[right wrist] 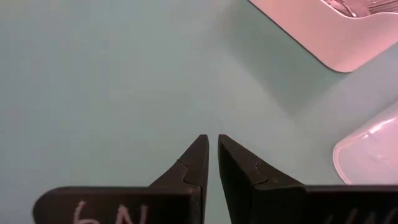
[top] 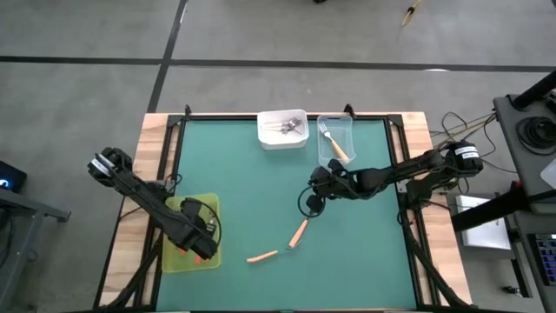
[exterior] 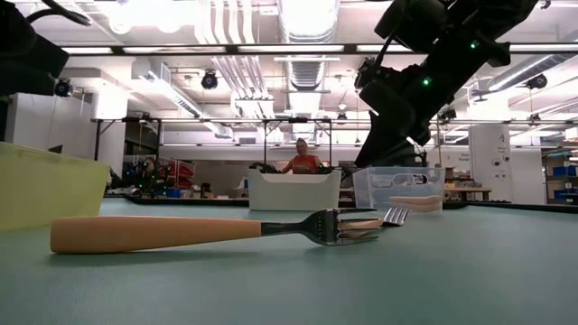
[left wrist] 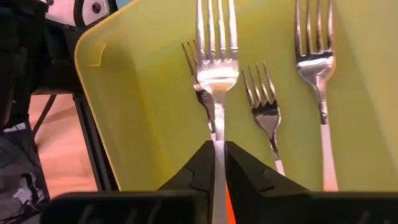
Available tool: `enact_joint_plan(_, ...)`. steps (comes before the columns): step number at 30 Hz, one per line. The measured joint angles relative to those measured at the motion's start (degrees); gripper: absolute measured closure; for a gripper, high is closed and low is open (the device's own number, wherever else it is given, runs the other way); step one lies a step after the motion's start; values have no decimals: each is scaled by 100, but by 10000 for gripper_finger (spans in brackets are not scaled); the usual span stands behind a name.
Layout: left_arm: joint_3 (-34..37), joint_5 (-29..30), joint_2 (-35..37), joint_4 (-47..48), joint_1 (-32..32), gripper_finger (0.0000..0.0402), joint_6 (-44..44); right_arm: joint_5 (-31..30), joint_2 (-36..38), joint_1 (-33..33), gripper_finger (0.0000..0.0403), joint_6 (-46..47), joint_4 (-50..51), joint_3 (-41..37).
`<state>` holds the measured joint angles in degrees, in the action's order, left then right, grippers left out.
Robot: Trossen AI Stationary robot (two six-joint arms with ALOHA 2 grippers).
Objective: Sort silverware by color (type)
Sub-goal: Put the orange fork into the yellow bin
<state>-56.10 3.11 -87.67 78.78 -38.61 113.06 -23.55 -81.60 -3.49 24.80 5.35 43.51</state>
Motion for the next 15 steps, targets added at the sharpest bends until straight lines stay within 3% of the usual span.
enact_joint_plan(10, 22, -2, -2, -85, -67, 353, -58, 14, 0, -94, 376, 77, 11, 0)
enact_joint_plan(15, -328, 164, 17, -89, -83, 346, -515, 17, 0, -210, 376, 78, 11, 0)
